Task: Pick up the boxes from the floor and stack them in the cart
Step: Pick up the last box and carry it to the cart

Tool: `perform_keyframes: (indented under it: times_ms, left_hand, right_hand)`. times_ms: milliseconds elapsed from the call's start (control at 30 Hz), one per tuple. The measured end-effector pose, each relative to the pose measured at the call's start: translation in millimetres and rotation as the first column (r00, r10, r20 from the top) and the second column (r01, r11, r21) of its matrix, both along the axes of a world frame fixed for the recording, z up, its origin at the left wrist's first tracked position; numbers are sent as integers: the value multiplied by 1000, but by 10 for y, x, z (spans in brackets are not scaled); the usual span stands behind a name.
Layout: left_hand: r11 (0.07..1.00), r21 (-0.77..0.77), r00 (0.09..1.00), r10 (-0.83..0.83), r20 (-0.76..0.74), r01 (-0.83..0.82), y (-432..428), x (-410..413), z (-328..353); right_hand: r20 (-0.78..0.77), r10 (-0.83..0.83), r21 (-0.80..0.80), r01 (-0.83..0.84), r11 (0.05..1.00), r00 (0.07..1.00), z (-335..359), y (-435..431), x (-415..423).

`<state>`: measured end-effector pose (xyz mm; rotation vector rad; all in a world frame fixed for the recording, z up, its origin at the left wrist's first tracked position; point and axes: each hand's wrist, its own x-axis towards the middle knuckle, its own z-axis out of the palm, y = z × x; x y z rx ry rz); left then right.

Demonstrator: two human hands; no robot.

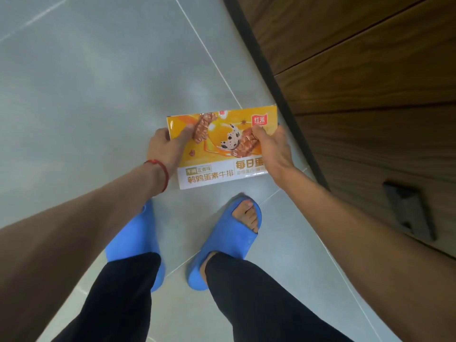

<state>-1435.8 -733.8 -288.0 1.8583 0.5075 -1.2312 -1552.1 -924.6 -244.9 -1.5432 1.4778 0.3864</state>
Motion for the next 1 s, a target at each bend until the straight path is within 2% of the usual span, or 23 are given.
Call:
perform_keyframes:
  times_ms: [133, 233, 300, 367, 667, 867, 1000]
  left_hand:
    - [995, 93, 995, -50, 89, 42, -51, -8, 221]
    - [995, 95, 994, -48, 97, 39, 49, 62, 551]
    - [999, 52, 998, 2, 70, -6, 172, 103, 882]
    - [998, 15, 997, 54, 60, -55, 303, 130, 1262]
    - [949, -39, 950, 313, -15, -313, 955, 75, 3150]
    - [907, -85, 909, 416, 36, -412, 1333, 152, 4219]
    - [847, -139, 841, 528, 118, -512, 1504, 156, 4886]
  right_hand:
    - [-6, -39, 33, 39, 999, 999, 161, 221, -96]
    - [-3, -103, 49, 103, 993, 995, 546, 498, -183]
    - [4, -159, 97, 157, 983, 987, 861, 665, -234]
    - [10, -142, 117, 140, 983, 990, 1228, 836, -297]
    - [82, -230, 211, 208, 955, 970, 2955, 1360, -167]
    - [213, -143, 175, 106, 979, 967, 4008, 1521, 52]
    - [327, 27, 114, -68, 991, 945, 4622, 1597, 223]
